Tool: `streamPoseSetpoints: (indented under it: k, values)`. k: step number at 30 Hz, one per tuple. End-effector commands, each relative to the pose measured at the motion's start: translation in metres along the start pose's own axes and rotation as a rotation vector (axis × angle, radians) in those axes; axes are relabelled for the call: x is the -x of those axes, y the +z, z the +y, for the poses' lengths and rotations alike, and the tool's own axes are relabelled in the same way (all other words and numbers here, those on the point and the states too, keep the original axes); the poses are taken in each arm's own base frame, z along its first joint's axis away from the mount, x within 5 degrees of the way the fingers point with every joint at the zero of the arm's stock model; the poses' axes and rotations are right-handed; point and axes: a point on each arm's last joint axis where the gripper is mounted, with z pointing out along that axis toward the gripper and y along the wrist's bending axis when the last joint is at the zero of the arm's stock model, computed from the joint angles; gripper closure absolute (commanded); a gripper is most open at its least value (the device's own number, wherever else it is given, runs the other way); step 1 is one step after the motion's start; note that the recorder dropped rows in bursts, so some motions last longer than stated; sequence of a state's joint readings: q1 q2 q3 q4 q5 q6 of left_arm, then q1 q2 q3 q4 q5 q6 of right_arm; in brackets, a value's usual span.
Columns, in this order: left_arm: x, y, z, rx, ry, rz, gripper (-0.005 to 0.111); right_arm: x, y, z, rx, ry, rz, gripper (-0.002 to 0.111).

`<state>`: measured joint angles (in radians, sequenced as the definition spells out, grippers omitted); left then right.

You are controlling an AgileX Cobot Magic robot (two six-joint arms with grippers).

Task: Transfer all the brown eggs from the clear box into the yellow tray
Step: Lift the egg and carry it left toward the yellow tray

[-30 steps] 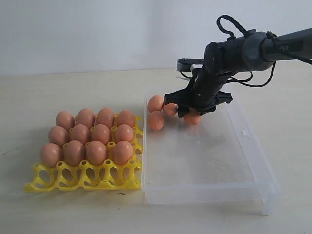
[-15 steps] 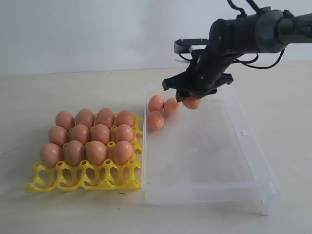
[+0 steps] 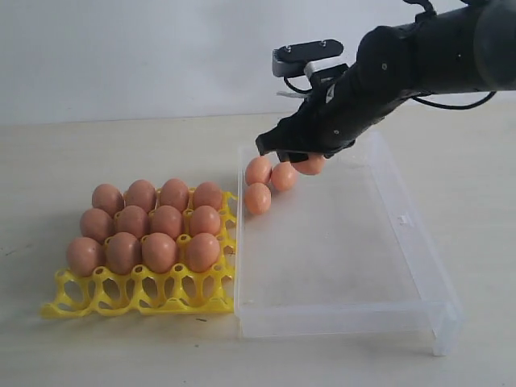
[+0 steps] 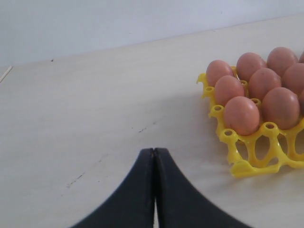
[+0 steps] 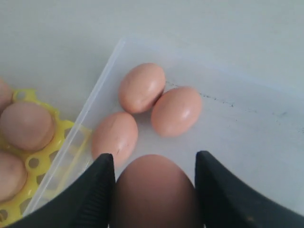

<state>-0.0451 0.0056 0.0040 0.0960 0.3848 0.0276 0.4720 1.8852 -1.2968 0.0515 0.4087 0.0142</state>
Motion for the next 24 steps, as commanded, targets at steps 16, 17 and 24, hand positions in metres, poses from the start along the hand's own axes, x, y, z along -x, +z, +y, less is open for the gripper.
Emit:
streamPoseSetpoints:
  k: [16,17,24]
  values:
    - [0.002,-0.001,0.000,-0.004,-0.005,-0.016,0.107,-0.065,-0.116,-0.003,0.004,-0.023,-0.462,0.108]
    - [0.002,-0.001,0.000,-0.004,-0.005,-0.016,0.107,-0.066,-0.120,-0.003,0.004,-0.023,-0.471,0.108]
    - [0.002,-0.001,0.000,-0.004,-0.005,-0.016,0.107,-0.065,-0.134,-0.002,0.007,-0.024,-0.526,0.108]
